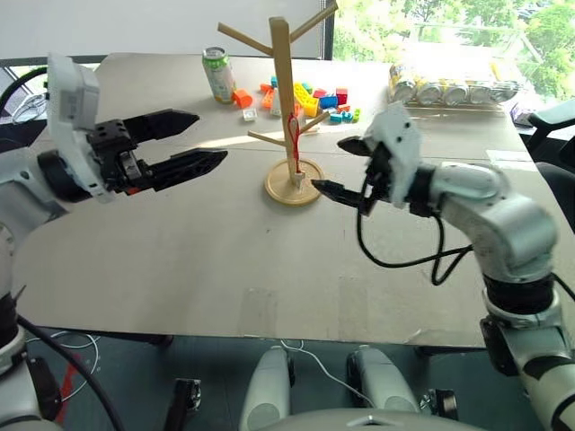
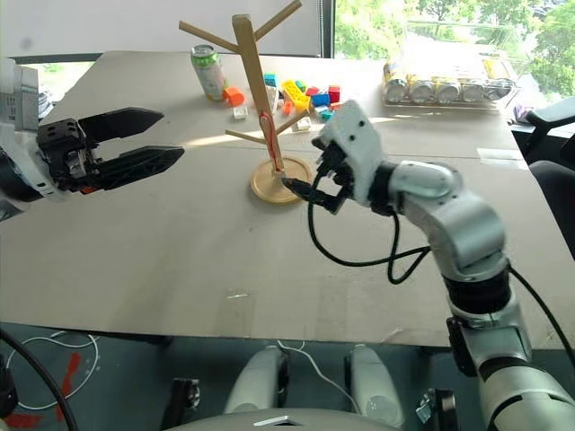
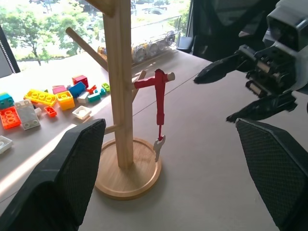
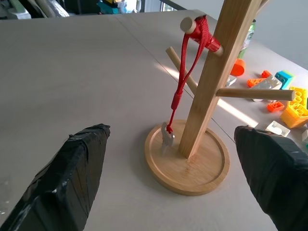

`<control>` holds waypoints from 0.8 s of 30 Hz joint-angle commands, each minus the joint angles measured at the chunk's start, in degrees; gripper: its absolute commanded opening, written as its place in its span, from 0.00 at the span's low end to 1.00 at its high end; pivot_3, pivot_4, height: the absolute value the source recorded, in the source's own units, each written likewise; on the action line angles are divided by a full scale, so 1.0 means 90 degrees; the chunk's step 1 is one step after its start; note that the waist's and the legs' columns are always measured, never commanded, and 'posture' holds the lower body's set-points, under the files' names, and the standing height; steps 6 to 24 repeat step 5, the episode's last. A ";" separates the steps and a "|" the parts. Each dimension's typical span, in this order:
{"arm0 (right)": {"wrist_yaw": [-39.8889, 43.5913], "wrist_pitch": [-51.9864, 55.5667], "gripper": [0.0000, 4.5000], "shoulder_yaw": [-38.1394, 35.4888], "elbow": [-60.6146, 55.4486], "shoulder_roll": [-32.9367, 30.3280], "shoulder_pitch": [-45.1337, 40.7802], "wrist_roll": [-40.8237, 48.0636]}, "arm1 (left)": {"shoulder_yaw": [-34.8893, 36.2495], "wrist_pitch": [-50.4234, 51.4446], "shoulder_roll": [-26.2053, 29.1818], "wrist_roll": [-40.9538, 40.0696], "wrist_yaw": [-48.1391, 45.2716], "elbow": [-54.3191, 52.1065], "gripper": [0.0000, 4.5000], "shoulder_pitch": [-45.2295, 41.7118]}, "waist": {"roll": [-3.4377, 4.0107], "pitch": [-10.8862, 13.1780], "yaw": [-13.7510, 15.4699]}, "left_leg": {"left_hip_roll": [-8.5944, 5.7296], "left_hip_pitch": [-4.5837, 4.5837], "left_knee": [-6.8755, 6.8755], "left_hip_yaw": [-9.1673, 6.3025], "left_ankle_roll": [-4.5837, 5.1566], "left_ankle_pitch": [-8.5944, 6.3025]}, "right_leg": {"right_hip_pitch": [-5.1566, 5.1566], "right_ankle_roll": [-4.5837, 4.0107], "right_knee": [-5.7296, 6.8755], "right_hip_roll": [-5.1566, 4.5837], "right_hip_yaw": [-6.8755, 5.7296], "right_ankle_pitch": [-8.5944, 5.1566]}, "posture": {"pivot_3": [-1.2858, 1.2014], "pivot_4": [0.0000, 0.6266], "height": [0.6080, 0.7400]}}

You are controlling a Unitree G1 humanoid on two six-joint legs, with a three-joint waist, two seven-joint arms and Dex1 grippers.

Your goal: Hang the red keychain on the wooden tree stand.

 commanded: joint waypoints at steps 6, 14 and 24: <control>-0.0058 0.0828 0.99 -0.0836 -0.0469 -0.0421 -0.0565 0.1286 | -0.0364 -0.0283 0.0219 0.0553 -0.0582 0.0529 1.00 -0.0587 | -0.0001 0.0000 0.0002 | 0.0001 0.0002 -0.0001 -0.0002 0.0000 0.0000 | 0.0000 0.0000 0.0004 0.0002 -0.0001 -0.0001 | 0.52 0.24 1.00; -0.0058 0.0828 0.99 -0.0836 -0.0469 -0.0421 -0.0565 0.1286 | -0.0364 -0.0283 0.0219 0.0553 -0.0582 0.0529 1.00 -0.0587 | -0.0001 0.0000 0.0002 | 0.0001 0.0002 -0.0001 -0.0002 0.0000 0.0000 | 0.0000 0.0000 0.0004 0.0002 -0.0001 -0.0001 | 0.52 0.24 1.00; -0.0058 0.0828 0.99 -0.0836 -0.0469 -0.0421 -0.0565 0.1286 | -0.0364 -0.0283 0.0219 0.0553 -0.0582 0.0529 1.00 -0.0587 | -0.0001 0.0000 0.0002 | 0.0001 0.0002 -0.0001 -0.0002 0.0000 0.0000 | 0.0000 0.0000 0.0004 0.0002 -0.0001 -0.0001 | 0.52 0.24 1.00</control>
